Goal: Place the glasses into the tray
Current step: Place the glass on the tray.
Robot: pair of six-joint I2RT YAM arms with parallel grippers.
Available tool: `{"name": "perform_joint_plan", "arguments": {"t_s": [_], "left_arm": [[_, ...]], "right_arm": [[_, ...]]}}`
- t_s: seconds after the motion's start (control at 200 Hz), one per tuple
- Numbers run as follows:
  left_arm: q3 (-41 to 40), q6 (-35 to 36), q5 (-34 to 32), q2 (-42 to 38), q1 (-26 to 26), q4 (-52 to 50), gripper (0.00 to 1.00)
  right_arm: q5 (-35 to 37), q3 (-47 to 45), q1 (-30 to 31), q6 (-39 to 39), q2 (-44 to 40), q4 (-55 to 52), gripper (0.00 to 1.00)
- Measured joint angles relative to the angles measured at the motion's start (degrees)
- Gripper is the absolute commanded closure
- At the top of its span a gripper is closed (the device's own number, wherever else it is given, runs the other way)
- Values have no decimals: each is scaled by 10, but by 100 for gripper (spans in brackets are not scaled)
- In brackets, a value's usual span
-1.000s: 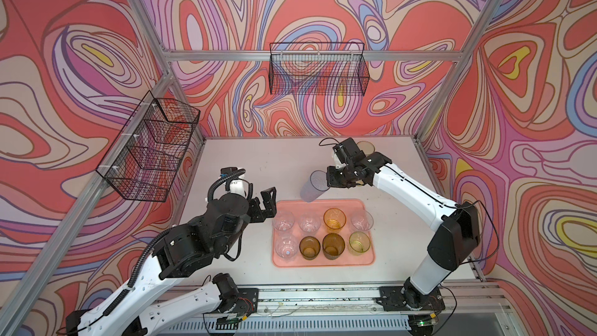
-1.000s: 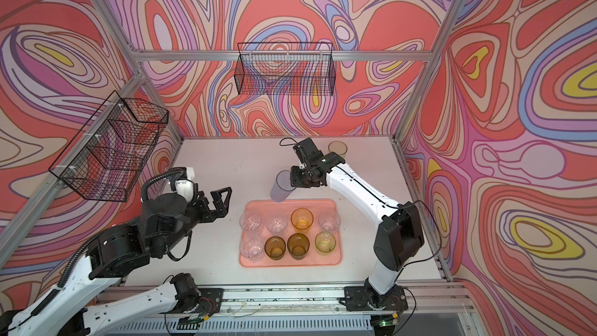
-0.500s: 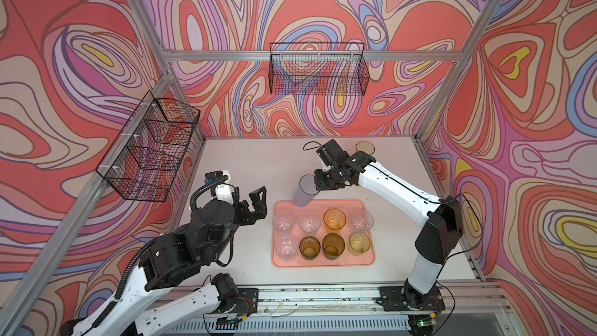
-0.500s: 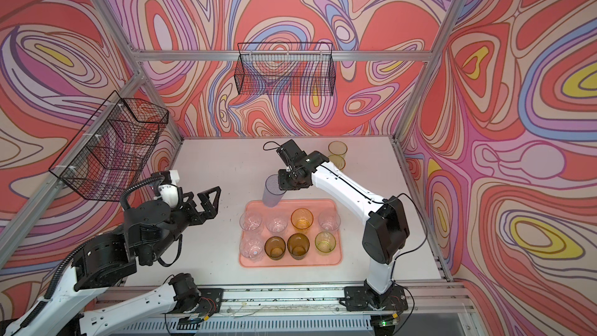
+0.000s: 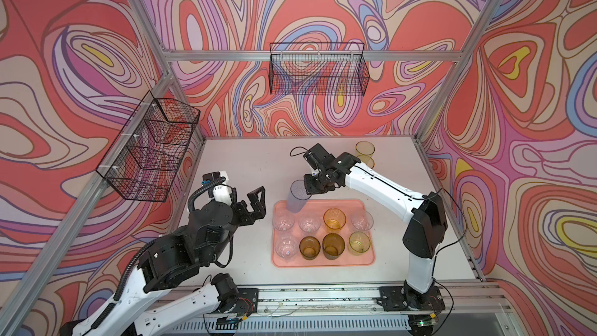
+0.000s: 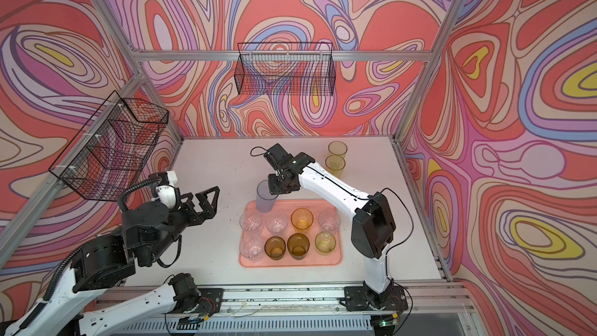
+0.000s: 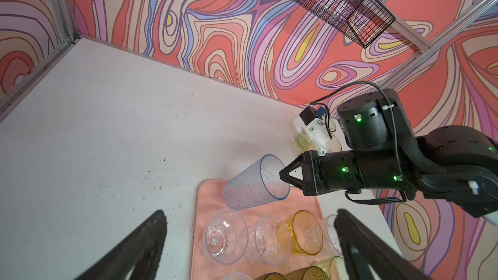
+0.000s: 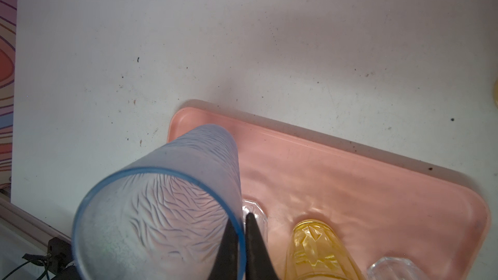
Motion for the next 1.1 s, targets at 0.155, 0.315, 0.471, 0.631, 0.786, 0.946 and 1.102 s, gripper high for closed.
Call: {"name": "perform_joint_plan", "arguments": {"t_s": [0.155, 0.315, 0.471, 0.631, 0.786, 0.946, 1.102], "left_arm": [[-22, 0, -17, -14, 0, -3, 0], [-47, -1, -31, -33, 0, -14, 0], [-57, -5, -44, -38, 0, -27, 0], [-73, -5, -55, -41, 0, -32, 0], [-84, -5, -62, -43, 0, -36, 0], [-92, -5, -68, -44, 0, -37, 0], [-99, -5, -68, -44, 0, -37, 0]], "right_arm": [[0, 11, 6, 0, 11, -3, 100], [2, 33, 12, 0, 35, -8, 100], [5, 56, 21, -1, 50, -21, 100], [15, 81, 30, -5, 66, -32, 100], [23, 87, 33, -9, 82, -42, 100], [29, 97, 34, -10, 98, -49, 100], [29, 105, 35, -10, 104, -49, 100]]}}
